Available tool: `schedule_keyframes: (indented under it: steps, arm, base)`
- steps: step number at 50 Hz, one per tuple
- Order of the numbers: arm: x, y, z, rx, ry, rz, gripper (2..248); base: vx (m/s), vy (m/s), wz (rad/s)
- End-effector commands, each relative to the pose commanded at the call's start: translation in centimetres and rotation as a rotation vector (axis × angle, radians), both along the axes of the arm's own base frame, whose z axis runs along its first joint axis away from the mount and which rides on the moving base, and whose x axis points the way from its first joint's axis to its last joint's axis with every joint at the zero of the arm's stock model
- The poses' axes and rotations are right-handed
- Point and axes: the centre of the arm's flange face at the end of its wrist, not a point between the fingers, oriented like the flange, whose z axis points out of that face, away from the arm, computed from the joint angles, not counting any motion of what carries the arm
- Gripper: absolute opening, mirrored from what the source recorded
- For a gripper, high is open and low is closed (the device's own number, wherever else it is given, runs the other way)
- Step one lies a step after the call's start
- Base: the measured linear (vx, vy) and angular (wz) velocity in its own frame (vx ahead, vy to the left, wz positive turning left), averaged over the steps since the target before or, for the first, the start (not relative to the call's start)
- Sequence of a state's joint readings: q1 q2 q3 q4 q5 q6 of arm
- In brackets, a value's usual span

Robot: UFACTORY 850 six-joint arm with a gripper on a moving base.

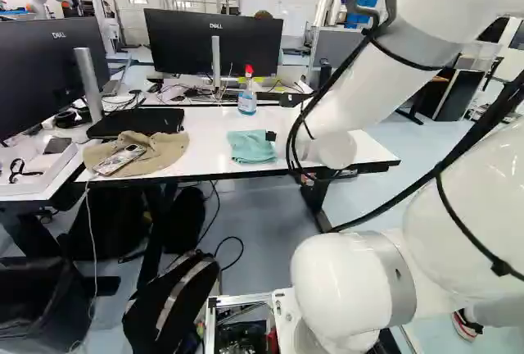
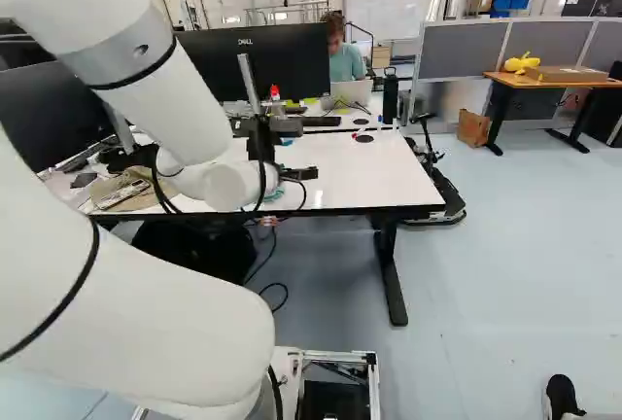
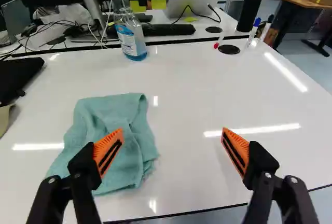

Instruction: Clean the table with the green towel

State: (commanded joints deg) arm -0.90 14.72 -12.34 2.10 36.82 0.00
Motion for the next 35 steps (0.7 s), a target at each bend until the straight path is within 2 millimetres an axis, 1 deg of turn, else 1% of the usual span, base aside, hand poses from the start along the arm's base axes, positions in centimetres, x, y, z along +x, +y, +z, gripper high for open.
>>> schedule_keyframes:
  steps: [17, 35]
  arm:
    - [-1.8, 0.3, -1.2, -0.011, -0.058, 0.022, 247]
    - [-3.0, 0.5, -2.0, -0.017, -0.099, 0.037, 247]
  base:
    - [0.0, 0.0, 0.0]
    - [0.0, 0.0, 0.0]
